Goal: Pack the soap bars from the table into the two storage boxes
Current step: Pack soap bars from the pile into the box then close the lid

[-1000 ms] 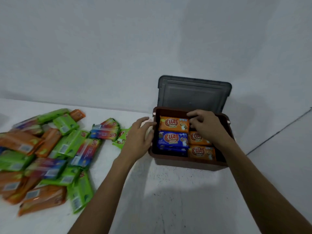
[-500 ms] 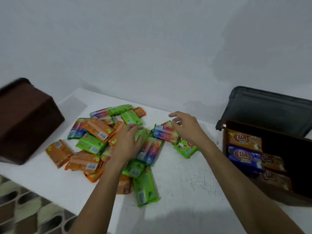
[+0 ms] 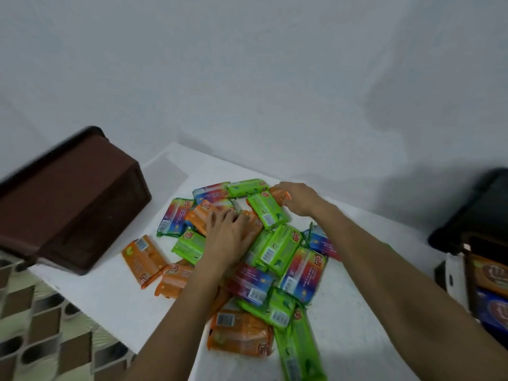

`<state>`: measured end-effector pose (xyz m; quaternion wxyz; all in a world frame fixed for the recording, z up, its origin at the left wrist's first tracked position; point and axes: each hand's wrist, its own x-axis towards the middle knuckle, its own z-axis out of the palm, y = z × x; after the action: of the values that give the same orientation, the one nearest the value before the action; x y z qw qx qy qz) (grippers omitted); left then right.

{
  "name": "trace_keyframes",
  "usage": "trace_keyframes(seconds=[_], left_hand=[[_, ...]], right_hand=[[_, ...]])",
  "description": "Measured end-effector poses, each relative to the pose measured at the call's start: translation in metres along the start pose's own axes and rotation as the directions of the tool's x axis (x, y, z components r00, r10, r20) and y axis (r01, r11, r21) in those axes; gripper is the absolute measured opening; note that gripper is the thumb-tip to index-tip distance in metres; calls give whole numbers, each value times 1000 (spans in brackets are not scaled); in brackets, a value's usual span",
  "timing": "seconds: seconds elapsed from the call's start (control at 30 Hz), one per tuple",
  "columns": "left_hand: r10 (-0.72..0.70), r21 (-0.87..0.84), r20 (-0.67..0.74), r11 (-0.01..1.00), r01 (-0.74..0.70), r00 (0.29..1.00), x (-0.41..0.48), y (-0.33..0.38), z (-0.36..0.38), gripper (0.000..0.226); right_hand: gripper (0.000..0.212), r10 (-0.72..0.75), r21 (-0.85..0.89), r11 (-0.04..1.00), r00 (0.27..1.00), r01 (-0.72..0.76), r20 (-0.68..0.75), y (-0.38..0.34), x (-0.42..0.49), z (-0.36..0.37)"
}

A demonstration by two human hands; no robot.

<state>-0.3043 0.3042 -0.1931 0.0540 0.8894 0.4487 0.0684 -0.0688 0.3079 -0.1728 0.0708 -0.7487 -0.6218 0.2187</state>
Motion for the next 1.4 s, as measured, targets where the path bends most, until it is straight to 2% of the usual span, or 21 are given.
trace_keyframes(seconds=[0.1,0.23,0.33,0.43,0.6,0.7,0.77,0.9,1.0,1.1,1.2,1.3,1.4], left_hand=[[-25,46,16,999,24,1000,7,3,3,48],[-64,122,34,991,60,997,19,6,4,63],[-97,177,39,980,89,995,25,9,5,71],[-130,200,32,972,121,991,27,12,6,72],[-152,210,72,969,134,986,31,16,4,79],[-132,157,92,981,116,987,28,15,2,83],[-110,66,71,992,105,991,23,12,0,84],[-104,-227,57,967,115,993,11,10,-13,88],[-142,-465,58,872,153,988,2,15,-26,75],[-142,-659,11,744,114,990,-6,23,-38,70],[-152,-800,-17,595,78,988,-10,33,-46,68],[-131,-924,0,379,50,991,-16,42,-53,73],[-77,-990,12,140,22,997,-23,54,-60,61]], right_hand=[[60,-19,-133,990,988,39,151,4,24,-3],[70,-44,-149,985,960,88,277,5,44,-13],[74,-80,-259,954,964,148,254,7,50,-13],[64,-108,-305,938,976,164,191,11,47,-11],[64,-151,-224,960,984,168,93,17,21,-14],[65,-180,-153,971,983,183,36,21,4,-19],[61,-190,-3,982,982,190,-13,25,-9,-24],[57,-94,326,940,995,97,-24,29,-40,-34],[50,-49,490,870,998,55,-26,32,-60,-34],[39,9,611,791,998,34,-68,34,-83,-35],[41,40,685,727,993,50,-115,34,-105,-33],[53,138,823,566,977,55,-160,34,-125,-32],[57,230,919,384,954,92,-192,33,-145,-32]])
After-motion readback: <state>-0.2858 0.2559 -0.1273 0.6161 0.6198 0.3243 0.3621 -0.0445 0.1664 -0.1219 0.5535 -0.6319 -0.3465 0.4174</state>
